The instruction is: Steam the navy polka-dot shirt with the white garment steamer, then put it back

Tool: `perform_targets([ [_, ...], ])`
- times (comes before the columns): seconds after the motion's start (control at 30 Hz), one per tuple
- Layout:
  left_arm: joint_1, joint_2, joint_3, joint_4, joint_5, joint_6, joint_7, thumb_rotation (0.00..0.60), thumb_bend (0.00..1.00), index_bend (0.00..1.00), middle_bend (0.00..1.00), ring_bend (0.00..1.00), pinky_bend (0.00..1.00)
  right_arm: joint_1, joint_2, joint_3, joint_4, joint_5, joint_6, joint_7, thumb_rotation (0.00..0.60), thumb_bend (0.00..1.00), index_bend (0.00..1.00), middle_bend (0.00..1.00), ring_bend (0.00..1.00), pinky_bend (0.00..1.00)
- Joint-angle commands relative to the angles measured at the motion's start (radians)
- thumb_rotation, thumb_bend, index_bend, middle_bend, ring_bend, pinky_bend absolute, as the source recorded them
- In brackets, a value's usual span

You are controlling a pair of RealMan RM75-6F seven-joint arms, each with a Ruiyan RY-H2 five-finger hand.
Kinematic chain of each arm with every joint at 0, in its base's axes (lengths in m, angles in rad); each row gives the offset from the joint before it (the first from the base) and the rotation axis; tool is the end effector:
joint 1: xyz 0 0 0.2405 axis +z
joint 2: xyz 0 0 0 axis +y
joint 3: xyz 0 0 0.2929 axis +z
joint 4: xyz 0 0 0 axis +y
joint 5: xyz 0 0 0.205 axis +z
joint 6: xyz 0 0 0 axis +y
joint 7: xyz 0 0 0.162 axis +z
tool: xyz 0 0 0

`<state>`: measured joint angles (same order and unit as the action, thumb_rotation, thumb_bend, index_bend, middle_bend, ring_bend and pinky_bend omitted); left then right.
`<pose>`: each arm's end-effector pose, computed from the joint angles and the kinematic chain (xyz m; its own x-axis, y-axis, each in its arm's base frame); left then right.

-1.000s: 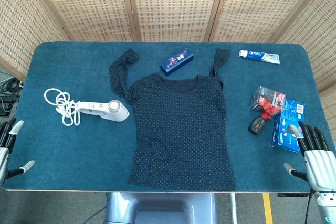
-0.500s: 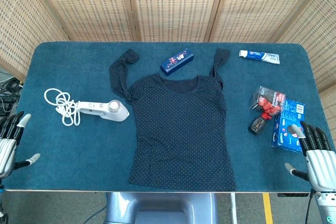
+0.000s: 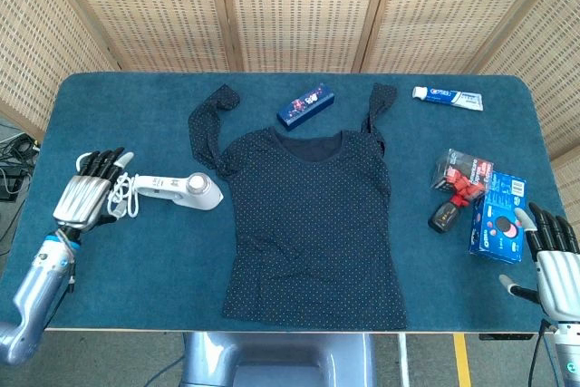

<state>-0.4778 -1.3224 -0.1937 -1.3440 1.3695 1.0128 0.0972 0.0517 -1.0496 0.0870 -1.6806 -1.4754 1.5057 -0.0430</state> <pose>-0.2999 0.3642 0.0967 0.5228 0.1425 0.8405 0.8460 -0.2084 -0.4909 -0.3372 -0.1968 0.2078 0.4318 0.0403 0.9011 -0.9018 0.0397 0.4304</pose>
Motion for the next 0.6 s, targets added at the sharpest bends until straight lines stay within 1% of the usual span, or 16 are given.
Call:
perform_targets([
  [0.03, -0.067, -0.076, -0.009, 0.092, -0.023, -0.071, 0.006, 0.600, 0.40, 0.00, 0.00, 0.00, 0.00, 0.002, -0.002, 0.004, 0.004, 0.009, -0.003, -0.002, 0.600, 0.00, 0.00, 0.00, 0.00, 0.00],
  [0.17, -0.103, -0.120, -0.004, 0.153, -0.032, -0.110, -0.005, 0.600, 0.40, 0.00, 0.00, 0.00, 0.00, 0.003, -0.003, 0.009, 0.008, 0.021, -0.007, 0.000, 0.600, 0.00, 0.00, 0.00, 0.00, 0.00],
  [0.33, -0.124, -0.143, 0.017, 0.179, -0.019, -0.126, -0.014, 0.600, 0.40, 0.00, 0.00, 0.00, 0.00, 0.004, -0.003, 0.011, 0.010, 0.029, -0.012, 0.001, 0.600, 0.00, 0.00, 0.00, 0.00, 0.00],
  [0.43, -0.129, -0.153, 0.020, 0.195, -0.023, -0.126, -0.008, 0.600, 0.41, 0.00, 0.00, 0.00, 0.00, 0.006, -0.004, 0.011, 0.012, 0.031, -0.016, 0.001, 0.600, 0.00, 0.00, 0.00, 0.00, 0.00],
  [0.6, -0.156, -0.183, 0.025, 0.255, -0.027, -0.156, -0.018, 0.600, 0.41, 0.00, 0.00, 0.00, 0.00, 0.008, -0.005, 0.008, 0.011, 0.025, -0.019, 0.001, 0.600, 0.00, 0.00, 0.00, 0.00, 0.00],
])
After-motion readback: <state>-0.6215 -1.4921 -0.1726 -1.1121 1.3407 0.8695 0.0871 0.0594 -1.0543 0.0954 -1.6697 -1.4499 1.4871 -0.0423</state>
